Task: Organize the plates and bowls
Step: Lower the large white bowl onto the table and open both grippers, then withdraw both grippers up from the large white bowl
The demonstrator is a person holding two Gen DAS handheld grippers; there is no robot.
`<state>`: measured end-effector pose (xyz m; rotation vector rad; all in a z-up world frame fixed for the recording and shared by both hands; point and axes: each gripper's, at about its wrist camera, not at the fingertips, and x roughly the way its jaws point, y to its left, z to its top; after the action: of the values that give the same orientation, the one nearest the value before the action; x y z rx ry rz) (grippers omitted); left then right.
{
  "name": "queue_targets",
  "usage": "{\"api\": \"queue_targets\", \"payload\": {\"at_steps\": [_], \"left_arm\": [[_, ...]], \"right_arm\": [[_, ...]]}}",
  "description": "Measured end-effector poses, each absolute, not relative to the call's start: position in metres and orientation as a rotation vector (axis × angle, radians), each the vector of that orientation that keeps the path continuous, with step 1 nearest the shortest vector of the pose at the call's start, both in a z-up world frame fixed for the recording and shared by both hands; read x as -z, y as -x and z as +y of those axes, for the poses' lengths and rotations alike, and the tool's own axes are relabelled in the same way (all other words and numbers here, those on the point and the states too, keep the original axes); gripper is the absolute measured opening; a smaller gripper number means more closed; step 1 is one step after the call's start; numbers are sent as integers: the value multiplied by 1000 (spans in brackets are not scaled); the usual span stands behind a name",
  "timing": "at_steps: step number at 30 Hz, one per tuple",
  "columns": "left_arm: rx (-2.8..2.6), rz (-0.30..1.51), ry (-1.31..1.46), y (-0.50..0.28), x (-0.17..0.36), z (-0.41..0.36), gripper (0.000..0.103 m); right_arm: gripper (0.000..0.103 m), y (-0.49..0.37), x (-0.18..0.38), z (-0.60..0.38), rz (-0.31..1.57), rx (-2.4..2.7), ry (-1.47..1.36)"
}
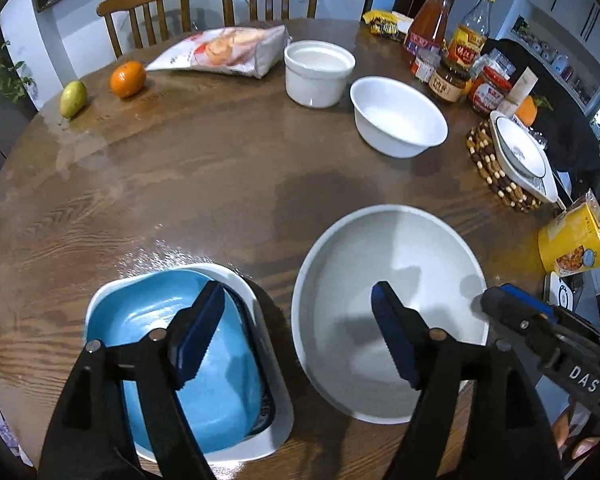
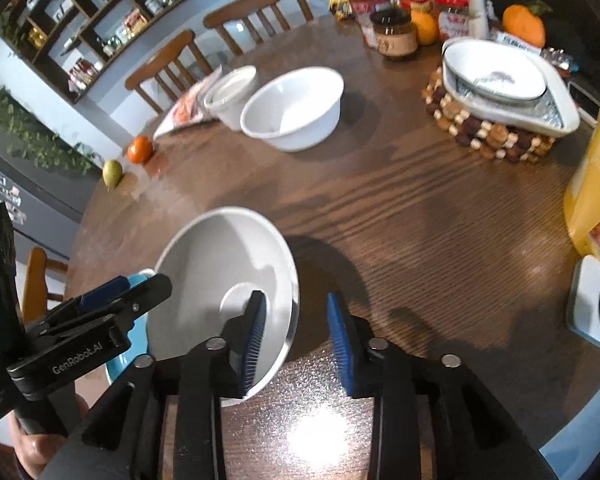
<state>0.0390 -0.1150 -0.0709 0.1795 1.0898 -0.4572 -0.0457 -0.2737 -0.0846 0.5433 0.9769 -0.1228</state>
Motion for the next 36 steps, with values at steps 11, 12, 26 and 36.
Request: {"api": "queue_targets", "payload": {"at_steps": [11,12,26,36], "left_arm": [[463,1036,-170,-24,50,-113,88],[462,1033,-169,-23,49,-112,96],[456,922,-149,-3,17,-115,102],[444,907,-149,7,14,-119,102]], "right_arm": [[55,65,55,-280,865,165,-492],[55,67,53,-280,852,170,-488],[55,88,25,-286,762,180,-445],[55,95,18,-293,730,165,-429]]}}
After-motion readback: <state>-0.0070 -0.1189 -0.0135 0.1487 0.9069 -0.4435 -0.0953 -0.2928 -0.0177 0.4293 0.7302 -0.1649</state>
